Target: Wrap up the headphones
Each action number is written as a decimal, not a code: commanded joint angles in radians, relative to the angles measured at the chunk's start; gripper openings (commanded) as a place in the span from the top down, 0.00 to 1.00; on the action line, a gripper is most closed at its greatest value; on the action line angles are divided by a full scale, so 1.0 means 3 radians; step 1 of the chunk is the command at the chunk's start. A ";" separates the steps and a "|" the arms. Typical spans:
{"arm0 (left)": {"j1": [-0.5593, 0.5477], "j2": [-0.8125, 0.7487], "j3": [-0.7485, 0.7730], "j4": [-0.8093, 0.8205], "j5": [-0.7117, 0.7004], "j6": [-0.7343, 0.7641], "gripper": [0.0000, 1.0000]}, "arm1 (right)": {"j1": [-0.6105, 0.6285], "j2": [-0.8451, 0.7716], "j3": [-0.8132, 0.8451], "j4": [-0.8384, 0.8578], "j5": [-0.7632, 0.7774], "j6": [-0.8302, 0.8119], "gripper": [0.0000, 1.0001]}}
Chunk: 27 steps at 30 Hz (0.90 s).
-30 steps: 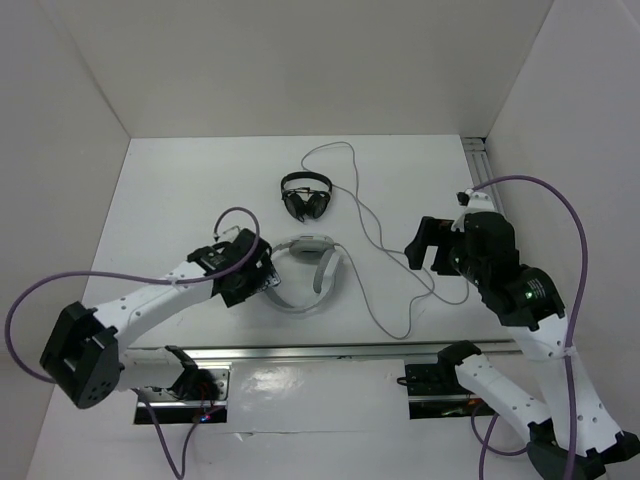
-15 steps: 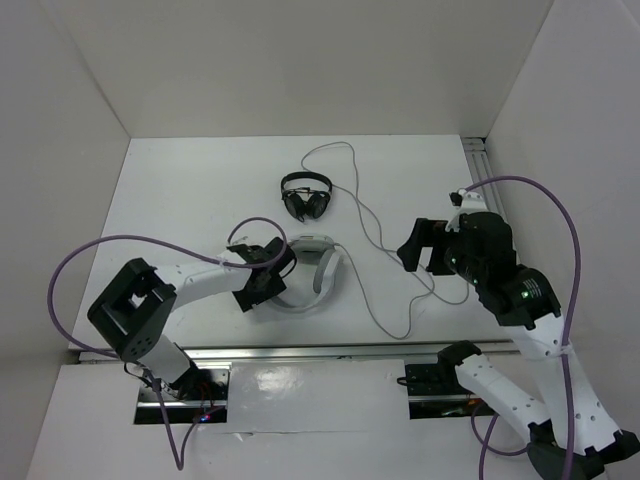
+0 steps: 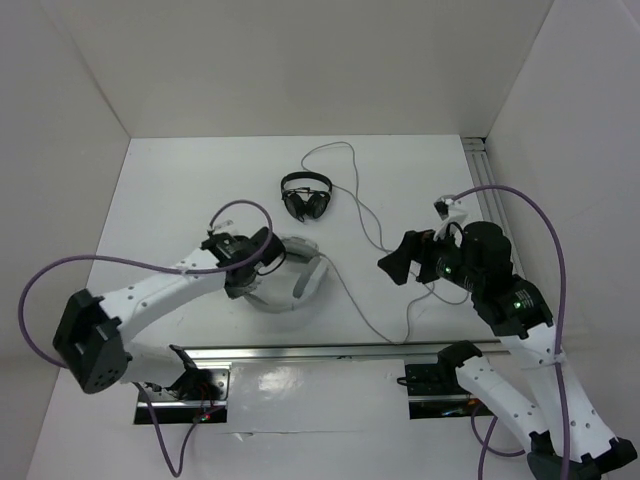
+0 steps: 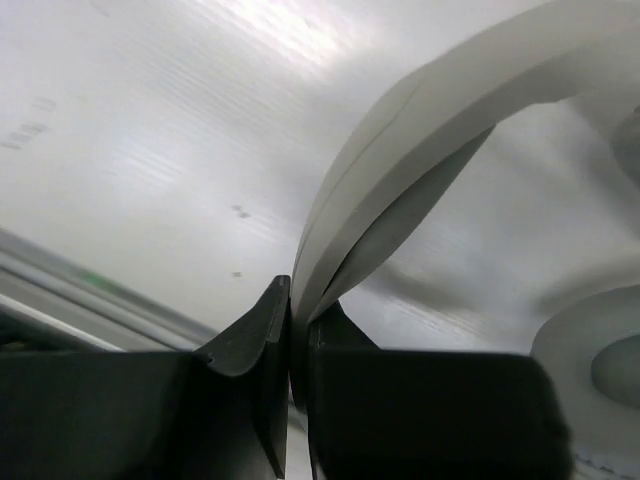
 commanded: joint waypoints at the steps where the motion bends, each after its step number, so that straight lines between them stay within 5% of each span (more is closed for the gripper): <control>1: -0.0010 -0.0495 0.0879 -0.1004 -0.0736 0.0160 1.00 | 0.0010 -0.0093 -0.0189 0.0790 -0.1070 -0.0039 0.00; 5: 0.0163 -0.0618 0.1815 -0.1266 -0.0912 0.0920 1.00 | 0.0010 -0.0124 -0.0608 0.1589 -0.1516 0.0584 0.00; 13: 0.0460 -0.0450 0.3262 -0.1354 -0.0682 0.1699 1.00 | 0.0045 0.0417 -0.1002 0.3173 -0.1097 0.0376 0.00; 20: 0.0588 -0.0485 0.3520 -0.1247 -0.0299 0.1915 1.00 | 0.0341 0.1251 -0.1196 0.4170 -0.1357 0.0268 0.00; 25: 0.0752 -0.0485 0.3580 -0.1246 -0.0196 0.2022 1.00 | 0.0735 0.1486 -0.1100 0.4193 -0.1476 0.0070 0.01; 27: 0.0782 -0.0485 0.3627 -0.1246 -0.0165 0.2093 1.00 | 0.0894 0.1410 -0.1140 0.4117 -0.0941 0.0069 0.04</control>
